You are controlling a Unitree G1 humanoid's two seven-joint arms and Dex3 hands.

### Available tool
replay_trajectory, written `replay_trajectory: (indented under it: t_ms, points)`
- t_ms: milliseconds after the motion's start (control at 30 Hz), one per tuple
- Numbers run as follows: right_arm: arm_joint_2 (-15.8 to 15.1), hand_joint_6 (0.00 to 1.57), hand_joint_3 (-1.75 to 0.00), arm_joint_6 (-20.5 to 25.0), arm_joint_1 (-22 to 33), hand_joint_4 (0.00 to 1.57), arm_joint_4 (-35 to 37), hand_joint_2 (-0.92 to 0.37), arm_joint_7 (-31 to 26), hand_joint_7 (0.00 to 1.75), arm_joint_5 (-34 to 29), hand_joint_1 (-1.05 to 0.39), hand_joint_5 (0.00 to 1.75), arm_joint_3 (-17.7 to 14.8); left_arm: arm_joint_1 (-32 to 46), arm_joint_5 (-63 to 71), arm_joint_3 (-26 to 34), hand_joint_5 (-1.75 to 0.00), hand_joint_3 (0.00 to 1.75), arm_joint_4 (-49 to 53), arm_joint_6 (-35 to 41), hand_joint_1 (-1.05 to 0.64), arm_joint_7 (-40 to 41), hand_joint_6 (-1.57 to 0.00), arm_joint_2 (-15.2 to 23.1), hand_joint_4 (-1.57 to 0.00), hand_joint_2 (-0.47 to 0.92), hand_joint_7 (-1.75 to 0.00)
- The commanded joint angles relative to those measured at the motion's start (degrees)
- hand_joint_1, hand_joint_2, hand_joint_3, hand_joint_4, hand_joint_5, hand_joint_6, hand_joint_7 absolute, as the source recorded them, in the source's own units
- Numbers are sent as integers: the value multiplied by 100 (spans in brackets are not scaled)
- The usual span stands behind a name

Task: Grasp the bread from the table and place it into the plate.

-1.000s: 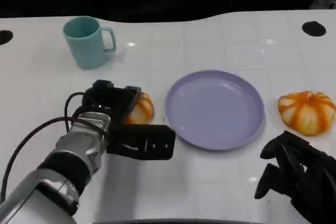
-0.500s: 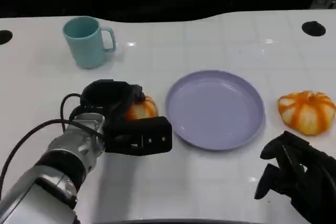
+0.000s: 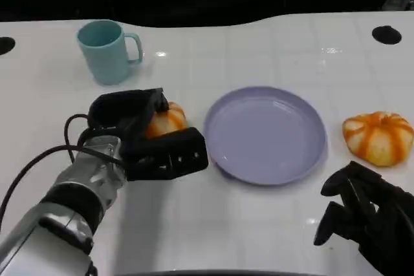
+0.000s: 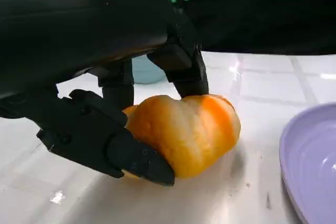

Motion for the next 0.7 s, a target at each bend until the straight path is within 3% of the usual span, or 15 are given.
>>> replay_trajectory:
  t_ms: [33,67,100,200,400,467,533,567,633,700]
  points:
    - [-38,48,-38,-73,-1,62,12,-92,29,161,42,-45,175,-36,-256,-188,145,-175,23,-217,-59,-18,141,-80,35,-87,92,-97]
    - [-38,48,-39,-87,-2,62,22,-92,37,161,41,-44,175,-35,-296,-191,142,-175,25,-270,-62,-20,134,-73,25,-88,92,-115]
    - [-39,48,-39,-91,-4,62,25,-92,36,161,37,-44,175,-34,-331,-194,140,-175,24,-319,-55,-21,114,-72,14,-89,92,-114]
    - [-18,48,-38,-84,-16,62,42,-92,22,160,52,-44,175,-42,-421,-200,136,-175,17,-426,-55,-26,89,-80,-36,-89,92,-88]
    - [-8,49,-37,-162,-19,63,114,-92,84,159,43,-44,175,-39,-555,-216,135,-175,16,-616,-415,-26,316,-88,-189,-89,92,-76]
    - [-6,50,-37,-183,-20,63,125,-92,89,158,32,-44,175,-32,-612,-154,69,-175,25,-645,-567,-23,439,-78,-242,-88,88,-124]
    - [-8,50,-37,-177,-23,63,125,-92,85,158,37,-44,175,-33,-648,-129,31,-175,30,-647,-786,-22,508,-73,-281,-91,86,-148]
    - [-8,50,-37,-168,-22,63,122,-92,80,158,45,-45,175,-36,-667,-150,37,-175,31,-643,-854,-21,468,-72,-310,-92,86,-155]
    - [-13,51,-37,-198,-24,63,150,-92,112,158,58,-45,175,-40,-720,-127,-4,-175,35,-620,-913,-23,425,-73,-374,-94,84,-153]
    - [-13,50,-37,-186,-20,63,136,-92,113,158,65,-45,175,-43,-778,-125,-50,-175,35,-603,-966,-24,345,-75,-471,-96,82,-141]
